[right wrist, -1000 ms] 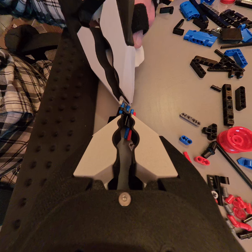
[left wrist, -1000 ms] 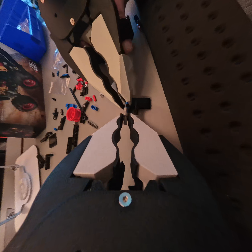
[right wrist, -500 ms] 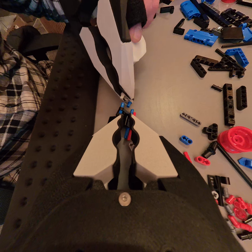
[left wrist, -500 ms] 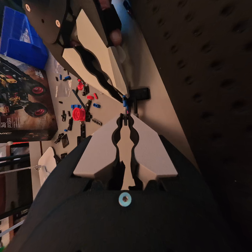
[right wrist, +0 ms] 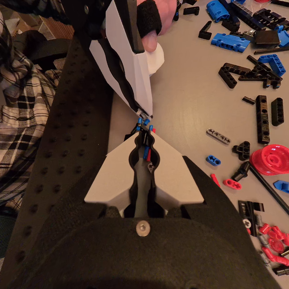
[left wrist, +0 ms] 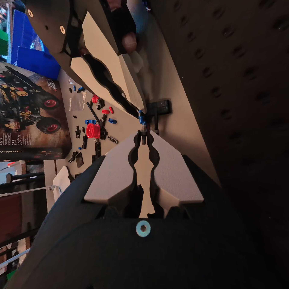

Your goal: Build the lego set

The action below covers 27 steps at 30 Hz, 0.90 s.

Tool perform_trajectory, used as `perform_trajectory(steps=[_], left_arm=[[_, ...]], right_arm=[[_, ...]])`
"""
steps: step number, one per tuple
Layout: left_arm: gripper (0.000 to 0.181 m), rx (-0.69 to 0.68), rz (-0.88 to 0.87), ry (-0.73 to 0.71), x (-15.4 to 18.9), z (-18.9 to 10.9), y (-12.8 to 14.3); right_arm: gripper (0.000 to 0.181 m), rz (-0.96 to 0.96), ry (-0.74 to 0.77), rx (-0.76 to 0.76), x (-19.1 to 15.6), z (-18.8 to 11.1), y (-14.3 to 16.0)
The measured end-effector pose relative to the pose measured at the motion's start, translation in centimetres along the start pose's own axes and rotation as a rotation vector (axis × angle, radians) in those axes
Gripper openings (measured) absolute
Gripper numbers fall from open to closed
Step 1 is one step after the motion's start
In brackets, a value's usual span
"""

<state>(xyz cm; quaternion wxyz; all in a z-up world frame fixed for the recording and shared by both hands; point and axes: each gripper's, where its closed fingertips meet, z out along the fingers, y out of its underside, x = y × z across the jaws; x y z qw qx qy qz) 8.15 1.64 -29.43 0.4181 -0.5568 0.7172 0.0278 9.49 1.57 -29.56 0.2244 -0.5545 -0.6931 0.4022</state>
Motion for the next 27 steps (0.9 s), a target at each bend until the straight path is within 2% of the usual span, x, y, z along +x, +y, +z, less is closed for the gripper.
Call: perform_trajectory(steps=[6, 16, 27], left_arm=[[0.005, -0.042, -0.003, 0.000, -0.02, -0.06, 0.82], [0.005, -0.110, -0.026, -0.027, 0.01, 0.28, 0.72], [0.005, -0.120, -0.072, -0.036, -0.05, 0.10, 0.11]], right_arm=[[0.006, 0.001, 0.000, 0.000, 0.00, 0.01, 0.00], [0.006, 0.001, 0.003, 0.000, 0.03, 0.04, 0.01], [0.005, 0.000, 0.007, 0.001, 0.05, 0.06, 0.00]])
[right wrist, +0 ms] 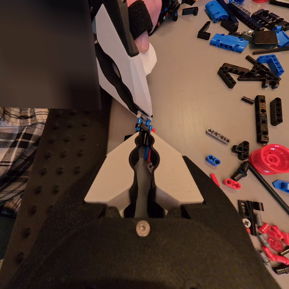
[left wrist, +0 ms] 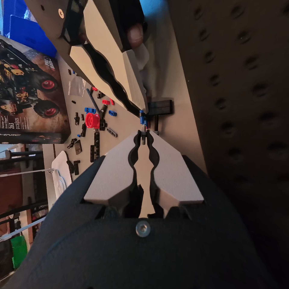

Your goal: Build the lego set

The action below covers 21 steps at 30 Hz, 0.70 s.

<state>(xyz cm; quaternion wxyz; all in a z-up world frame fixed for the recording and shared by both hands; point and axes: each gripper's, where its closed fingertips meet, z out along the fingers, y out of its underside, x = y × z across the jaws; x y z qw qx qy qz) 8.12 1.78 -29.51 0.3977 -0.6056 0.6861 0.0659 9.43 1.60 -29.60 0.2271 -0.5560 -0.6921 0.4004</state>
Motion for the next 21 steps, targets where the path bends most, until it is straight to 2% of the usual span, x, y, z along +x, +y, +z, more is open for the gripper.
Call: perform_trajectory(steps=[5, 9, 21], left_arm=[[0.005, -0.014, -0.062, -0.012, -0.10, 0.10, -0.23], [0.005, -0.030, -0.163, 0.041, 0.34, 0.34, 0.09], [0.005, 0.016, -0.357, 0.049, 0.57, 0.18, -0.36]], right_arm=[[0.005, -0.006, 0.007, 0.001, 0.00, -0.02, 0.00], [0.005, -0.008, 0.010, 0.002, 0.01, -0.04, 0.00], [0.004, -0.006, 0.011, 0.003, 0.02, -0.07, 0.00]])
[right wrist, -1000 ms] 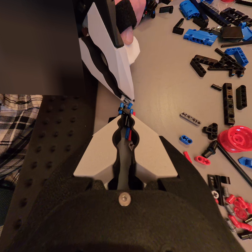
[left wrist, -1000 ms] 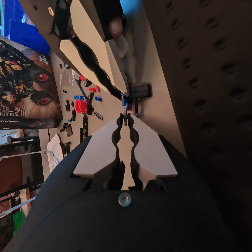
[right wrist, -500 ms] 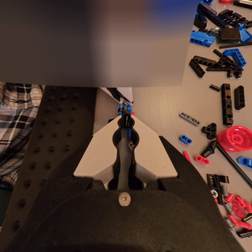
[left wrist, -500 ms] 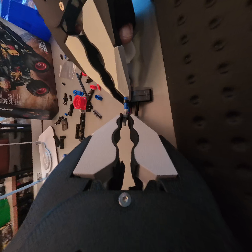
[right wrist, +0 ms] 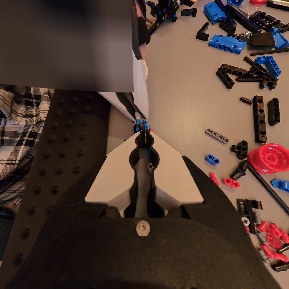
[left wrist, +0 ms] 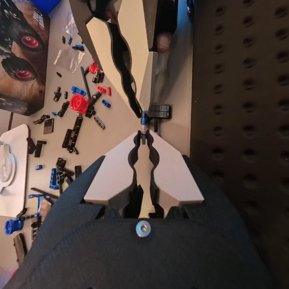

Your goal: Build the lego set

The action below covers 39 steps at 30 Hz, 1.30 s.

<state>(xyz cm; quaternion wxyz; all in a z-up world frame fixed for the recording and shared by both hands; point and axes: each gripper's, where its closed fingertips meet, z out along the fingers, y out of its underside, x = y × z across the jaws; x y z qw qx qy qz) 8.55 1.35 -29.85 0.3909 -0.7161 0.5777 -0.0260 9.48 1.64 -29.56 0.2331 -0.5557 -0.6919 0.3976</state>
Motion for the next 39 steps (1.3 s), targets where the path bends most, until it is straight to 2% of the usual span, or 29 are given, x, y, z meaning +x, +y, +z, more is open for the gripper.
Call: perform_trajectory(steps=[3, 7, 11, 17, 27, 31, 39], left_arm=[[0.014, 0.023, -0.019, 0.036, 0.4, 0.0, 0.0], [0.042, 0.014, -0.093, 0.100, 0.5, 0.2, 0.6], [0.021, 0.035, -0.174, 0.202, 1.0, 0.0, 1.0], [0.020, 0.046, -0.211, 0.235, 1.1, 0.3, 1.0], [0.020, 0.016, -0.162, 0.190, 1.0, 0.4, 1.0], [0.019, 0.027, -0.176, 0.202, 0.9, 0.3, 0.9], [0.020, 0.025, -0.128, 0.168, 0.9, 0.3, 0.6]], right_arm=[[0.004, -0.001, 0.002, 0.001, 0.0, 0.0, 0.0], [0.004, -0.001, 0.002, 0.001, 0.0, 0.0, 0.0], [0.004, -0.001, 0.002, 0.001, 0.0, 0.0, 0.0], [0.004, 0.000, 0.002, 0.002, 0.0, 0.0, -0.1], [0.004, -0.003, 0.009, 0.005, 0.0, -0.1, -0.1], [0.013, -0.007, 0.007, 0.023, -0.1, -0.9, -0.6], [0.010, -0.010, 0.016, -0.035, 0.0, -0.8, 0.7]])
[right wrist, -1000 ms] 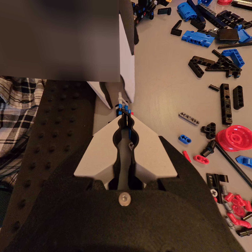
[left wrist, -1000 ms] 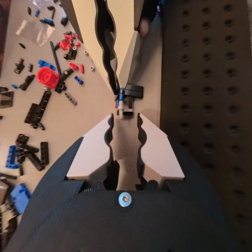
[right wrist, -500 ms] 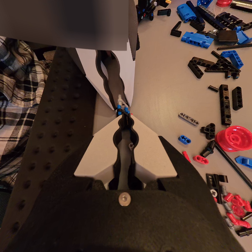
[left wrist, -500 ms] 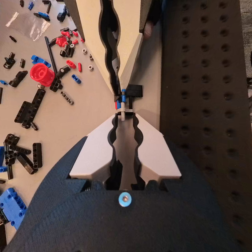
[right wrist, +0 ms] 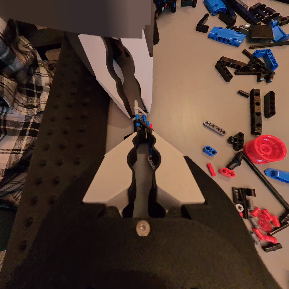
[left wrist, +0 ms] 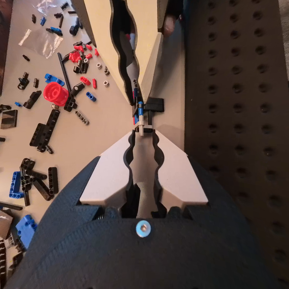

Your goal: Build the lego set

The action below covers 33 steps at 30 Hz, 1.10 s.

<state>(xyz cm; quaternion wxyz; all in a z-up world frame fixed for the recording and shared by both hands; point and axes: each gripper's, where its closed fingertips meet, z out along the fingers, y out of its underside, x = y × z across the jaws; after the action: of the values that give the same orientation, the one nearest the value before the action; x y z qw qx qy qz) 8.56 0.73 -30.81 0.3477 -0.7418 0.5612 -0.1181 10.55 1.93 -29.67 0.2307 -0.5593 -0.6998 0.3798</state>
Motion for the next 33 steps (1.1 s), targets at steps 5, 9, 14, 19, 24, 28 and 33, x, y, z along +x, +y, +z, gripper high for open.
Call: perform_trajectory(steps=[5, 9, 14, 19, 24, 28, 33], left_arm=[[0.020, -0.011, 0.057, -0.043, 0.1, 0.0, -0.2], [0.020, -0.021, 0.122, -0.090, 0.1, 0.0, -0.3], [0.020, -0.038, 0.177, -0.142, 0.0, 0.0, -0.4], [0.020, -0.065, 0.251, -0.210, -0.1, 0.0, -0.5], [0.020, -0.053, 0.210, -0.195, 0.2, 0.0, -0.9], [0.020, -0.065, 0.243, -0.212, 0.2, 0.2, -0.9], [0.020, -0.066, 0.286, -0.232, 0.3, 0.2, -1.1]], right_arm=[[0.010, 0.001, -0.011, 0.001, -0.1, 0.0, 0.1], [0.009, 0.009, -0.017, 0.003, -0.1, 0.0, 0.1], [0.009, 0.018, -0.021, 0.004, 0.0, 0.0, 0.0], [0.008, 0.021, -0.016, 0.006, 0.0, 0.0, 0.0], [0.007, 0.016, -0.001, 0.008, 0.2, 0.0, 0.0], [0.007, 0.015, 0.007, 0.010, 0.2, 0.0, -0.1], [0.007, 0.022, 0.005, 0.012, 0.2, 0.0, -0.1]])
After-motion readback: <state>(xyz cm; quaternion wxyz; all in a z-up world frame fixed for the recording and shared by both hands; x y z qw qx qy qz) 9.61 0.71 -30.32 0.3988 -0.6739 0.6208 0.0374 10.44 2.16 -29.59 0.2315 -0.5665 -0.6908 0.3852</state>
